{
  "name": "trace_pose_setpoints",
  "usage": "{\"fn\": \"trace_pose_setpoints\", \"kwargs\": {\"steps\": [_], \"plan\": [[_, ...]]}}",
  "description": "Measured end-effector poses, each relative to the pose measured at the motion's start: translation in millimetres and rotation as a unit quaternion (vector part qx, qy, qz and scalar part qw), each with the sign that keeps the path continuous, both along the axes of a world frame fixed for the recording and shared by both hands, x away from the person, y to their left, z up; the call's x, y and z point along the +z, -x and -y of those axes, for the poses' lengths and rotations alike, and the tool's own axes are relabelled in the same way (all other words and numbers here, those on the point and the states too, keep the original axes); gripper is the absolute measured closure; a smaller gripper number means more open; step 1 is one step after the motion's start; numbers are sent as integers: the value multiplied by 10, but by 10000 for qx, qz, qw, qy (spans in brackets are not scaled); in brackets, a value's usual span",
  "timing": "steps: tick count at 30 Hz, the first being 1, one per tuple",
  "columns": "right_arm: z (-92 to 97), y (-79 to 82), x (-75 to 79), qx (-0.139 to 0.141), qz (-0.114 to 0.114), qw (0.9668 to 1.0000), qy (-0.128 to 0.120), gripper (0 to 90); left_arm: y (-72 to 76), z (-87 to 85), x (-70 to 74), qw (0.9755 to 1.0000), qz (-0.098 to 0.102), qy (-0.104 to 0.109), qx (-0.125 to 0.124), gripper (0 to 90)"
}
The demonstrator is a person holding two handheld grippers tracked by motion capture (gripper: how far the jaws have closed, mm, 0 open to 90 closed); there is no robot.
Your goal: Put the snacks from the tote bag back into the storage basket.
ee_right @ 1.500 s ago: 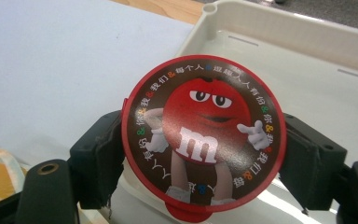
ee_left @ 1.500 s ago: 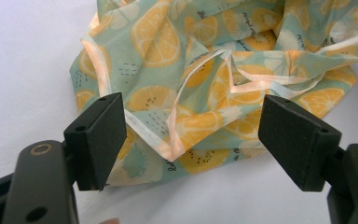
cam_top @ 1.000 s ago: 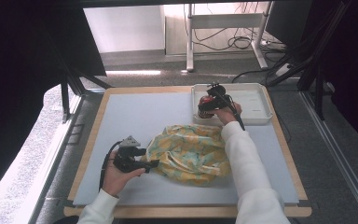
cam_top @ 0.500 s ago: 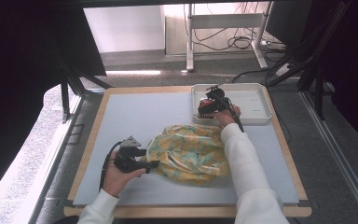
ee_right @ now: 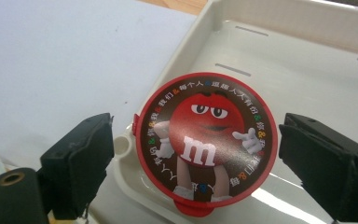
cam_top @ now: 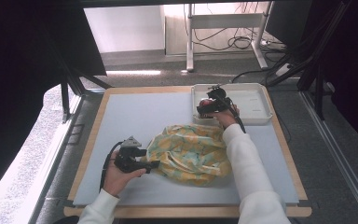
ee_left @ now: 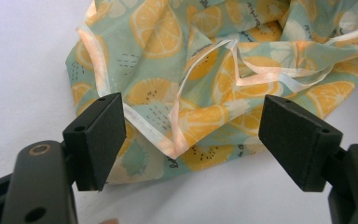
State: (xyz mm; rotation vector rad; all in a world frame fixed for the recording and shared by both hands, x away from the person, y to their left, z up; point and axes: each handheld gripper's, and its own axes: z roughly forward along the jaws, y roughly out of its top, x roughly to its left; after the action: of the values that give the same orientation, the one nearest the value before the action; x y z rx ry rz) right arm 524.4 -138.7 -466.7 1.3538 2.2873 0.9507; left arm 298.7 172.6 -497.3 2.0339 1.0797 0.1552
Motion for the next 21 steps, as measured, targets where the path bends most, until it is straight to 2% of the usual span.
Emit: {"fn": "trace_pose_setpoints", "kwargs": {"steps": [7,13,16,21], "plan": [[40,88,101,42,258,9995,-189,100,-9,-2,-16,10000,-22,-8,21,230],[100,245,219,111,399,9986,-320,120,-3,-29,-1,10000,-2,-6,40,231],[122,364,283,254,442,9981,-336,129,2,-30,-2,10000,9,-30,36,231],[173,593,349,586,495,9956,-530,143,5,-16,6,10000,4,-30,25,231]]}}
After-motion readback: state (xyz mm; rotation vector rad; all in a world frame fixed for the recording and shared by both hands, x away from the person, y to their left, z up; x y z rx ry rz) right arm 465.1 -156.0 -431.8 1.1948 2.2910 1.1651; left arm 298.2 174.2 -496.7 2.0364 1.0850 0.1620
